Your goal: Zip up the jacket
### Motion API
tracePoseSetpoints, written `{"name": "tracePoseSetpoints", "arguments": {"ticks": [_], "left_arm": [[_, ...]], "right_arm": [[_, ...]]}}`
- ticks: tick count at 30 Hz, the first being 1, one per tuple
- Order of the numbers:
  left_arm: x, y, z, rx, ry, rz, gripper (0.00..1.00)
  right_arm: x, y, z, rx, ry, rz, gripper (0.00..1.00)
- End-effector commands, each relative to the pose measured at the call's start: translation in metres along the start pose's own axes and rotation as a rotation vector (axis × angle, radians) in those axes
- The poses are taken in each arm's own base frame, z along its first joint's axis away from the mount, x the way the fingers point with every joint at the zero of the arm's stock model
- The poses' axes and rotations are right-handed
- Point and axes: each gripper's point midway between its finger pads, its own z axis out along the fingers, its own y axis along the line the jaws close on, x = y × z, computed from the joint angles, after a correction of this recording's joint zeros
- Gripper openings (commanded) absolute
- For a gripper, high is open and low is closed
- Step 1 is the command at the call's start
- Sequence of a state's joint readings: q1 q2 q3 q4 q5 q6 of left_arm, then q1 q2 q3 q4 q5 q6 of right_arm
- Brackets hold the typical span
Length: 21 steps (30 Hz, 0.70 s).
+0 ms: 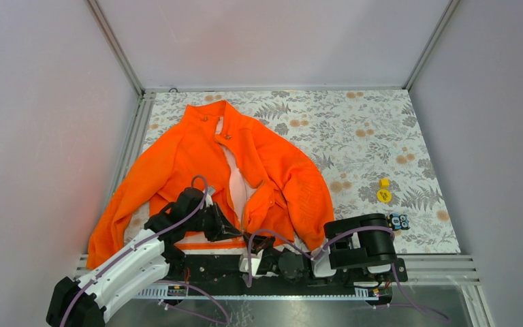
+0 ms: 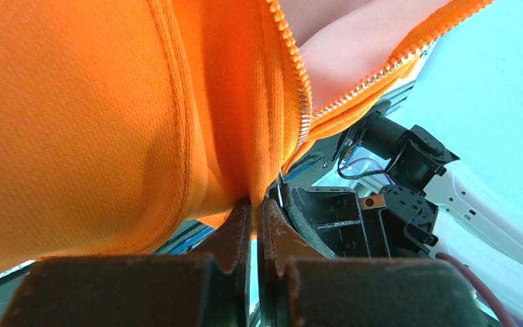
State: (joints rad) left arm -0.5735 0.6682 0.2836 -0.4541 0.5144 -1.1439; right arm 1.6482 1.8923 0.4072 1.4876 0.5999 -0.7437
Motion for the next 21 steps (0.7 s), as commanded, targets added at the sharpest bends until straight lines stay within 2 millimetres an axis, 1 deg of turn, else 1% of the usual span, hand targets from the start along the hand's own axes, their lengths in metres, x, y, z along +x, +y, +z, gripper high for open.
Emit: {"name": "tracePoseSetpoints", "arguments": {"ticks": [1,3,9,10,13,16,19,21], "left_arm": [[0.008,-0.008,-0.002,0.049,0.048,0.001,0.0],[0.009,-0.007,-0.002,0.046,0.05,0.0,0.0],[0.006,0.003,-0.002,-0.018,0.031,0.01,0.0],[0.005,0.005,-0.003,-0.031,0.026,0.013,0.0],[0.003,0.009,-0.003,-0.063,0.021,0.013,0.0],[0.001,0.013,-0.002,-0.083,0.007,0.008,0.0],[0.001,0.018,-0.003,-0.1,-0.002,0.003,0.0],[0.001,0.02,-0.003,-0.11,-0.005,0.0,0.0]], "right_arm": [[-0.035,-0.025,0.005,0.102,-0.133,0.133,0.03],[-0.033,-0.027,0.005,0.115,-0.121,0.136,0.0],[-0.03,-0.043,0.001,0.17,-0.085,0.148,0.0],[-0.03,-0.042,0.002,0.165,-0.07,0.139,0.0],[-0.033,-0.041,0.009,0.131,-0.031,0.134,0.0],[-0.037,-0.047,0.016,0.13,-0.001,0.157,0.0],[-0.037,-0.047,0.024,0.087,0.032,0.149,0.0],[-0.033,-0.045,0.03,0.033,0.069,0.165,0.0]]}}
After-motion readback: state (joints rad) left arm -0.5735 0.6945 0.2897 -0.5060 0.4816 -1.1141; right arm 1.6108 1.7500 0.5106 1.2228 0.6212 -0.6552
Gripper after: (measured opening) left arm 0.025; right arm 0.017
